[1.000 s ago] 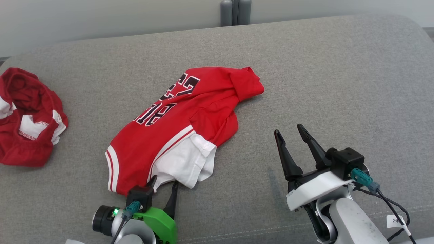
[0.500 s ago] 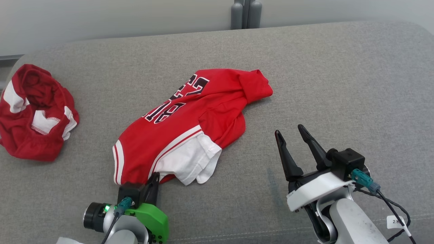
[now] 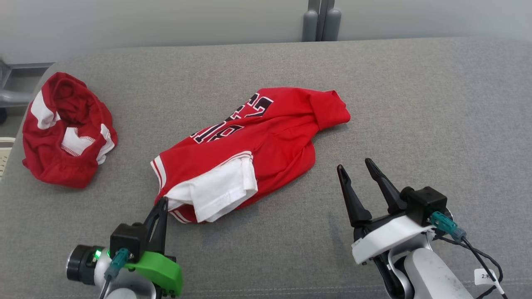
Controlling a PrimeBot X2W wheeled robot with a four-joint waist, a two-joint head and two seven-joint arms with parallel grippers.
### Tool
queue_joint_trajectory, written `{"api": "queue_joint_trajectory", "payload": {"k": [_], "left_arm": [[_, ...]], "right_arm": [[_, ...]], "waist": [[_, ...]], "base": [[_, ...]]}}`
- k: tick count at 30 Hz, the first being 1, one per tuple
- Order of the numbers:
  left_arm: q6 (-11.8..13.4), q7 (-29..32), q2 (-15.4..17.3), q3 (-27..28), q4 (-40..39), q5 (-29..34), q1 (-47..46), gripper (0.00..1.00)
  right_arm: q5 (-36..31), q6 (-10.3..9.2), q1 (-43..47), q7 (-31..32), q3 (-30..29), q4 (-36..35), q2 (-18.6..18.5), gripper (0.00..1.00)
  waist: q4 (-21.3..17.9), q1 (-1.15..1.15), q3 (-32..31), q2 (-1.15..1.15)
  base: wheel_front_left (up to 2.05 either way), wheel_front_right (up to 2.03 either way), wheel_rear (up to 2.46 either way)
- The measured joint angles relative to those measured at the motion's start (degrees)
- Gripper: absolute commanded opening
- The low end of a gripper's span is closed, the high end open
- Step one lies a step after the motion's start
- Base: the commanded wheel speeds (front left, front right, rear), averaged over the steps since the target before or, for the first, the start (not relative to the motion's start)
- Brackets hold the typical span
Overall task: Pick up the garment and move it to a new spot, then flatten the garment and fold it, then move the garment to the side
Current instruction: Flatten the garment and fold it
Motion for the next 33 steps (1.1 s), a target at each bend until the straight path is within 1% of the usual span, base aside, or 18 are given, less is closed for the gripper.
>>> {"api": "queue_joint_trajectory", "payload": {"k": [3, 7, 10, 13, 14, 15, 18, 22, 25, 28, 33], "left_arm": [[0.96, 1.48, 0.45, -0.01, -3.53, -0.84, 3.94, 0.0], [1.26, 2.55, 1.1, 0.12, -4.13, -2.6, 7.96, 0.0], [0.2, 2.24, 0.26, -0.23, -2.75, -3.99, 8.83, 0.0], [-0.3, 1.32, -0.77, -0.56, 0.36, -4.39, 8.79, 0.0], [-0.29, 0.79, -1.11, -0.46, 1.05, -4.39, 8.68, 0.41], [-0.21, 0.15, -1.58, -0.05, 1.27, -4.63, 8.67, 1.0], [-0.07, -1.25, -2.5, 1.54, 0.85, -5.84, 8.41, 1.0], [-0.29, -2.16, -2.86, 4.36, -2.78, -6.2, 8.39, 1.0], [0.6, -2.21, -3.27, 6.65, -6.27, -4.9, 8.64, 1.0], [1.78, -2.29, -3.88, 9.13, -9.26, -2.33, 9.2, 1.0], [2.77, -2.34, -6.11, 13.59, -13.26, 0.64, 10.33, 1.0]], "right_arm": [[0.16, 0.0, 0.15, 0.0, 0.05, 0.05, -0.01, 1.0], [0.16, 0.0, 0.27, 0.0, -0.16, 0.38, 0.0, 1.0], [-0.05, 0.0, 0.27, 0.0, -0.55, 0.66, -0.01, 1.0], [-0.27, 0.0, 0.27, 0.0, -0.49, 0.99, -0.01, 1.0], [-0.29, 0.0, 0.26, 0.0, -0.46, 1.05, 0.01, 1.0], [-0.3, 0.0, 0.26, 0.0, -0.49, 1.14, 0.0, 1.0], [-0.59, 0.0, 0.27, 0.0, -0.91, 1.38, 0.0, 1.0], [-1.14, 0.0, 0.27, 0.0, -2.38, 1.94, -0.01, 1.0], [-1.35, 0.0, 0.25, 0.0, -3.24, 2.21, 0.0, 1.0], [-2.02, 0.0, 0.21, 0.0, -4.37, 2.45, 0.01, 1.0], [-2.81, 0.0, 0.12, 0.0, -6.38, 2.86, 0.0, 1.0]], "waist": [[0.6, 0.0, -0.27, 0.0], [1.34, 0.0, -0.36, 0.0], [1.94, 0.0, -0.38, 0.0], [2.47, 0.0, -0.63, 0.0], [2.61, 0.0, -0.76, 0.0], [2.75, 0.0, -0.86, 0.0], [3.22, 0.0, -1.11, 0.0], [4.05, 0.0, -1.43, 0.0], [4.51, 0.0, -1.69, 0.0], [4.87, 0.0, -1.89, 0.0], [5.22, 0.0, -2.11, 0.0]], "base": [[0.0, 0.0, 0.0], [0.0, 0.0, 0.0], [0.0, 0.0, 0.0], [0.0, 0.0, 0.0], [0.0, 0.0, 0.0], [0.0, 0.0, 0.0], [0.0, 0.0, 0.0], [0.0, 0.0, 0.0], [0.0, 0.0, 0.0], [0.0, 0.0, 0.0], [0.0, 0.0, 0.0]]}}
